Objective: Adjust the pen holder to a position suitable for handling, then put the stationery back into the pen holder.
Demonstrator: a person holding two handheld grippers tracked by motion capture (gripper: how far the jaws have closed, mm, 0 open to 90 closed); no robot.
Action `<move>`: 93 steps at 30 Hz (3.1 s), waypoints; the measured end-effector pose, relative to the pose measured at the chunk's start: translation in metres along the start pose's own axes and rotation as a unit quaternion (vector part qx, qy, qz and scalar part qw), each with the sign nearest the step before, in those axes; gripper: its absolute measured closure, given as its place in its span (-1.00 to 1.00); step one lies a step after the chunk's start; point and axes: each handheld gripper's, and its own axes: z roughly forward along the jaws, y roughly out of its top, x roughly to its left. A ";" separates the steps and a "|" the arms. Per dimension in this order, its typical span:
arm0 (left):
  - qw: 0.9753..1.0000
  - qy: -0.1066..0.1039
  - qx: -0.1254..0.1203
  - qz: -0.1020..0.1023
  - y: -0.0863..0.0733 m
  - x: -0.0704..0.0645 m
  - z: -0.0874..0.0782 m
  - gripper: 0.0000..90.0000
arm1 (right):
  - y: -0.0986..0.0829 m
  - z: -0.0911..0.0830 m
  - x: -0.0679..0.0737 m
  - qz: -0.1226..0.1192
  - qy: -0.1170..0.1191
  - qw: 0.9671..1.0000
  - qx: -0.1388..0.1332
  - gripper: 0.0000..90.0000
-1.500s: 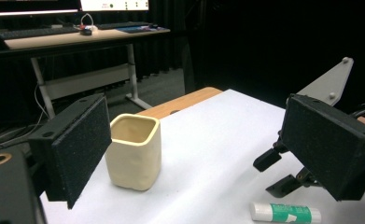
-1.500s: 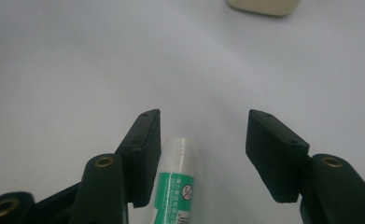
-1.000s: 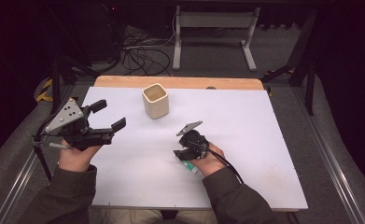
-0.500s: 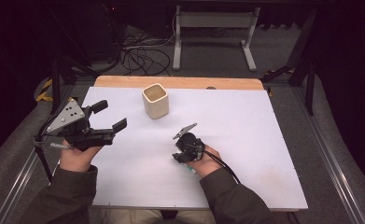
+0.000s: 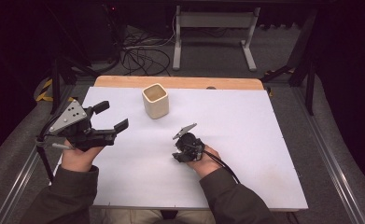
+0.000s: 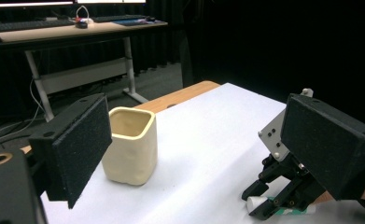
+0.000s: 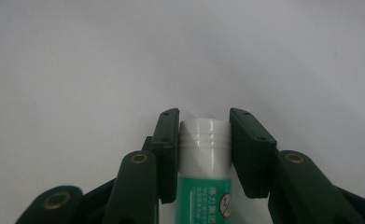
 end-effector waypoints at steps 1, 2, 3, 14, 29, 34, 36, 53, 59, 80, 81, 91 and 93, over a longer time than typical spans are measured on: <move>1.000 0.000 0.000 -0.001 0.000 0.000 0.000 -0.79 | 0.001 -0.003 0.000 0.000 0.001 1.000 -0.009 0.45; 1.000 0.001 0.000 -0.001 0.000 0.000 0.000 -0.79 | 0.001 -0.003 0.000 0.000 0.001 1.000 -0.009 0.45; 1.000 0.001 0.000 -0.001 -0.001 0.000 0.000 -0.78 | 0.001 -0.004 0.000 0.000 0.001 1.000 -0.014 0.45; 1.000 0.000 -0.001 -0.003 -0.007 0.002 0.003 -0.76 | 0.005 -0.022 -0.004 0.001 0.000 0.997 -0.079 0.46; 1.000 -0.012 0.010 -0.002 -0.017 -0.009 0.015 -0.76 | 0.009 -0.048 -0.001 -0.004 -0.014 0.981 -0.193 0.46; 1.000 -0.021 0.014 0.002 -0.021 -0.014 0.022 -0.76 | 0.009 -0.059 0.001 -0.009 -0.022 0.974 -0.224 0.46; 0.999 -0.029 0.017 0.004 -0.024 -0.017 0.027 -0.76 | 0.009 -0.064 0.003 -0.013 -0.024 0.971 -0.238 0.46; 0.993 -0.114 0.027 0.011 -0.054 -0.050 0.070 -0.74 | 0.008 -0.092 0.014 -0.043 -0.040 0.937 -0.344 0.46; 0.991 -0.132 0.027 -0.001 -0.061 -0.059 0.084 -0.70 | 0.007 -0.097 0.018 -0.048 -0.042 0.930 -0.363 0.46; 0.981 -0.180 0.011 -0.068 -0.078 -0.073 0.111 -0.22 | 0.004 -0.097 0.032 -0.061 -0.020 0.907 -0.416 0.46; 0.980 -0.182 0.008 -0.074 -0.079 -0.073 0.111 -0.19 | 0.003 -0.097 0.033 -0.061 -0.019 0.905 -0.421 0.46; 0.979 -0.190 0.003 -0.077 -0.080 -0.074 0.113 0.08 | 0.002 -0.099 0.034 -0.056 -0.021 0.898 -0.435 0.46; 0.978 -0.192 0.004 -0.079 -0.081 -0.075 0.114 0.12 | 0.002 -0.099 0.034 -0.056 -0.021 0.898 -0.436 0.46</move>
